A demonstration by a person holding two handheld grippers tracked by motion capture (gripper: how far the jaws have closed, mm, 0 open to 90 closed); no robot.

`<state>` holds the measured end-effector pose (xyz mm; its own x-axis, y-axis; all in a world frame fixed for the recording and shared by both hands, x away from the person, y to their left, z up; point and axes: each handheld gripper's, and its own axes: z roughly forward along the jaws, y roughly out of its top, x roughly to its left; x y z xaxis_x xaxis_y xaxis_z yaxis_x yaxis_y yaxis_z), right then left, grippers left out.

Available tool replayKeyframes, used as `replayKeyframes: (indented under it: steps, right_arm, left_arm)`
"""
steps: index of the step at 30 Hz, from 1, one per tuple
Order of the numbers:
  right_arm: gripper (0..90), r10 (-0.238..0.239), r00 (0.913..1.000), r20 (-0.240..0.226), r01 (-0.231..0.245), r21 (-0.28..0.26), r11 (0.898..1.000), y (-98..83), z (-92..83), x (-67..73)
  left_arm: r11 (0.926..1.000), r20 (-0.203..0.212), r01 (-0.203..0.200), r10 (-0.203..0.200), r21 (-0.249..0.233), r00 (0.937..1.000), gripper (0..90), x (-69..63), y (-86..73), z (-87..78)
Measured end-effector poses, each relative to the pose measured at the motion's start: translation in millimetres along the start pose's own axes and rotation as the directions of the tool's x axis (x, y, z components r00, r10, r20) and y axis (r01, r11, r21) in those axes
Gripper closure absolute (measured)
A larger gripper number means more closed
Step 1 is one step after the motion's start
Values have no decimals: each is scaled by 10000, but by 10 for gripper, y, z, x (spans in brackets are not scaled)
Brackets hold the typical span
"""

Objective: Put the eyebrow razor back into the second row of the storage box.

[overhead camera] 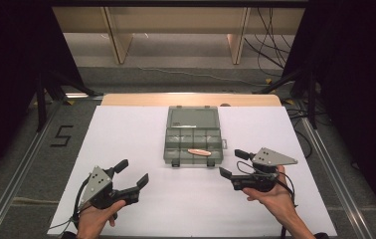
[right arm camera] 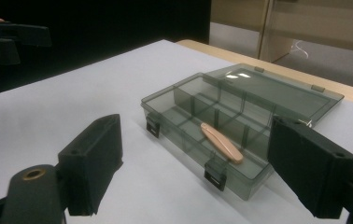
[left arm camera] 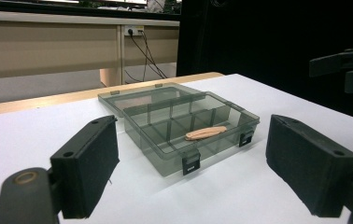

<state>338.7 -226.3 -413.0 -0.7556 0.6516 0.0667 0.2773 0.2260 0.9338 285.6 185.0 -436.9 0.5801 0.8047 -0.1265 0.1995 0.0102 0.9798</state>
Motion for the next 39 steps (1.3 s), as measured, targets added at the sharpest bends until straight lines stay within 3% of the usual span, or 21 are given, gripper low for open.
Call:
replayKeyframes:
  steps: [2, 7, 13, 16, 17, 20, 23, 39]
  right_arm:
    - [193, 155, 9998, -155, -156, -31, 9999, -23, -5, 8]
    - [191, 43, 10000, 39, -43, -31, 10000, -65, -25, 10]
    - [185, 122, 9999, -64, -121, 185, 9998, -94, -54, 22]
    - [180, 164, 9998, -70, -164, -39, 9999, -127, -38, 22]
    - [178, 144, 9999, 6, -144, 211, 9997, -128, -56, 21]
    - [175, 44, 10000, 58, -44, -2, 10000, -150, -53, 18]
    - [173, 103, 9999, -52, -102, 213, 9997, -166, -70, 27]
    - [170, 171, 9996, 227, -175, 145, 9997, -240, -140, 31]
  left_arm:
    - [10000, 0, 6, -6, 4, 10000, 166, -1, 0, 1]
    - [10000, 8, 9, -9, 18, 10000, 166, -6, -2, 2]
    - [10000, 37, -31, 30, 66, 10000, 165, -8, -6, 8]
    - [10000, 36, -30, 30, 73, 10000, 166, -8, -7, 8]
    - [10000, 45, -28, 28, 69, 10000, 166, -8, -7, 8]
    - [9999, 61, -33, 32, 95, 10000, 165, -10, -8, 10]
    - [9999, 68, -19, 18, 108, 10000, 165, -12, -11, 12]
    - [9999, 90, 8, -9, 160, 10000, 162, -18, -15, 14]
